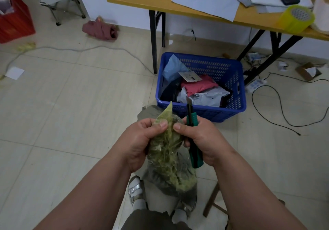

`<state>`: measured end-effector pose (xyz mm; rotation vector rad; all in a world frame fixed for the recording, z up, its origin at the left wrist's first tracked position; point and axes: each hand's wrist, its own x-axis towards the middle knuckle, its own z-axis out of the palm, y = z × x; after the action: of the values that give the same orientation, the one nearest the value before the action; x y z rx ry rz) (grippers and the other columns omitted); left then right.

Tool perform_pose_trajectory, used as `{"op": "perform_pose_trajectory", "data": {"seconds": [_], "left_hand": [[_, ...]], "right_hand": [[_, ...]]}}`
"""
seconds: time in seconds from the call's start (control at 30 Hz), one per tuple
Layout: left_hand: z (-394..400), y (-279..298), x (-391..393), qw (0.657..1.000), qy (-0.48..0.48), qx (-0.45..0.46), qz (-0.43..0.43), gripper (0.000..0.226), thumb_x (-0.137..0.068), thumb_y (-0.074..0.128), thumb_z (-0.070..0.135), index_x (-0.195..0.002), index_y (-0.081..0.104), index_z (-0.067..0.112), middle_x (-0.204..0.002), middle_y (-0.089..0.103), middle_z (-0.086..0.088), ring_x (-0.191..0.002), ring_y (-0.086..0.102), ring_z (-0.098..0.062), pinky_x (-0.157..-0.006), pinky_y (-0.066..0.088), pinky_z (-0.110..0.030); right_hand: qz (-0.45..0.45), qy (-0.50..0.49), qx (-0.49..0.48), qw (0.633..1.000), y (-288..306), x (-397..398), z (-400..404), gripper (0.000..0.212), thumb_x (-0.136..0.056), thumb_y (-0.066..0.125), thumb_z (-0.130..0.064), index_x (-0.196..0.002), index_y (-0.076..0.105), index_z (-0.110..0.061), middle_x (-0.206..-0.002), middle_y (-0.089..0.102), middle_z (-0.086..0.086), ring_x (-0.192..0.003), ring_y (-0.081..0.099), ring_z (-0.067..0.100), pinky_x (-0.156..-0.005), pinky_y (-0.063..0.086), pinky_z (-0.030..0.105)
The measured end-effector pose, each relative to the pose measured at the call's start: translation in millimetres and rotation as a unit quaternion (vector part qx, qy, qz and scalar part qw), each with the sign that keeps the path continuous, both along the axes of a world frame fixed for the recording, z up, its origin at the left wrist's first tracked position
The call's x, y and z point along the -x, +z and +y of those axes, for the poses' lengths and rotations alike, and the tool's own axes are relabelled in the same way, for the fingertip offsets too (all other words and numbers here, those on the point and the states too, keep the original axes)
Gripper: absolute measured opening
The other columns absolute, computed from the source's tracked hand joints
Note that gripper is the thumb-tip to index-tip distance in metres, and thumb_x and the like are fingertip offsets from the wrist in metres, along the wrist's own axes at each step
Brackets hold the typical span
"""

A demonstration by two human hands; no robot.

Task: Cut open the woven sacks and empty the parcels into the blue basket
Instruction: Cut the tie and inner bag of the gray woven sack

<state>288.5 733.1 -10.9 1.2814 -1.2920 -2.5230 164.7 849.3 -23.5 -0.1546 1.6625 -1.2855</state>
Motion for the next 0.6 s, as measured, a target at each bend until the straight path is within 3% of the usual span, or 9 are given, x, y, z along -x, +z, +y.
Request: {"op": "perform_pose_trajectory", "data": {"seconds": [0.17, 0.23, 0.3, 0.37, 0.43, 0.53, 0.6], "left_hand": [[-1, -1, 3, 1.0, 0.015, 0.02, -0.011, 0.01, -0.084, 0.067, 0.015, -0.078, 0.06, 0.011, -0.071, 0.068, -0.004, -0.067, 0.062, -0.016, -0.065, 0.051, -0.03], [-2, -3, 2, 1.0, 0.01, 0.011, -0.007, 0.01, -0.086, 0.064, 0.015, -0.078, 0.059, 0.011, -0.074, 0.068, -0.006, -0.069, 0.063, -0.018, -0.065, 0.053, -0.031], [-3, 0, 2, 1.0, 0.004, -0.006, 0.002, 0.009, -0.087, 0.063, 0.016, -0.085, 0.062, 0.007, -0.086, 0.07, -0.015, -0.079, 0.067, -0.025, -0.074, 0.056, -0.039], [-4, 2, 2, 1.0, 0.006, -0.017, 0.002, 0.023, -0.086, 0.063, 0.016, -0.101, 0.062, -0.001, -0.102, 0.068, -0.026, -0.091, 0.066, -0.033, -0.084, 0.055, -0.046], [-3, 3, 2, 1.0, 0.011, -0.026, 0.007, 0.035, -0.084, 0.063, 0.015, -0.112, 0.06, -0.005, -0.107, 0.066, -0.027, -0.092, 0.065, -0.034, -0.08, 0.056, -0.043], [-3, 3, 2, 0.999, 0.008, -0.029, 0.029, 0.027, -0.09, 0.057, 0.009, -0.113, 0.06, -0.005, -0.101, 0.067, -0.026, -0.088, 0.066, -0.034, -0.077, 0.058, -0.042], [-4, 4, 1, 0.999, 0.003, -0.019, 0.036, 0.017, -0.089, 0.059, 0.012, -0.101, 0.062, 0.0, -0.089, 0.068, -0.02, -0.078, 0.067, -0.03, -0.068, 0.059, -0.039]], "right_hand": [[0.044, 0.022, -0.011, 0.999, 8, 12, 2, 0.015, -0.083, 0.073, -0.008, -0.089, 0.06, -0.006, -0.065, 0.055, 0.002, -0.047, 0.046, 0.01, -0.047, 0.042, 0.022], [0.035, 0.027, -0.009, 0.999, 8, 13, 2, 0.014, -0.084, 0.073, -0.008, -0.09, 0.06, -0.005, -0.064, 0.055, 0.002, -0.047, 0.045, 0.011, -0.048, 0.042, 0.023], [0.019, 0.021, -0.002, 1.0, 8, 12, 3, 0.014, -0.085, 0.071, -0.009, -0.093, 0.061, -0.004, -0.064, 0.057, 0.002, -0.046, 0.044, 0.012, -0.05, 0.041, 0.026], [0.008, -0.012, 0.02, 1.0, 8, 9, 3, 0.012, -0.086, 0.069, -0.008, -0.096, 0.062, -0.005, -0.066, 0.059, 0.002, -0.044, 0.044, 0.012, -0.051, 0.04, 0.028], [-0.018, -0.056, 0.059, 0.997, 8, 4, 4, 0.023, -0.081, 0.074, -0.014, -0.1, 0.062, -0.009, -0.068, 0.061, 0.001, -0.044, 0.044, 0.013, -0.05, 0.04, 0.028], [-0.044, -0.015, 0.065, 0.997, 8, -8, 4, 0.045, -0.065, 0.081, -0.028, -0.1, 0.061, -0.009, -0.069, 0.063, -0.002, -0.048, 0.047, 0.012, -0.049, 0.04, 0.027], [-0.041, 0.013, 0.049, 0.998, 6, -15, 2, 0.036, -0.069, 0.083, -0.023, -0.094, 0.062, -0.009, -0.068, 0.062, -0.003, -0.052, 0.047, 0.011, -0.048, 0.04, 0.025]]}}
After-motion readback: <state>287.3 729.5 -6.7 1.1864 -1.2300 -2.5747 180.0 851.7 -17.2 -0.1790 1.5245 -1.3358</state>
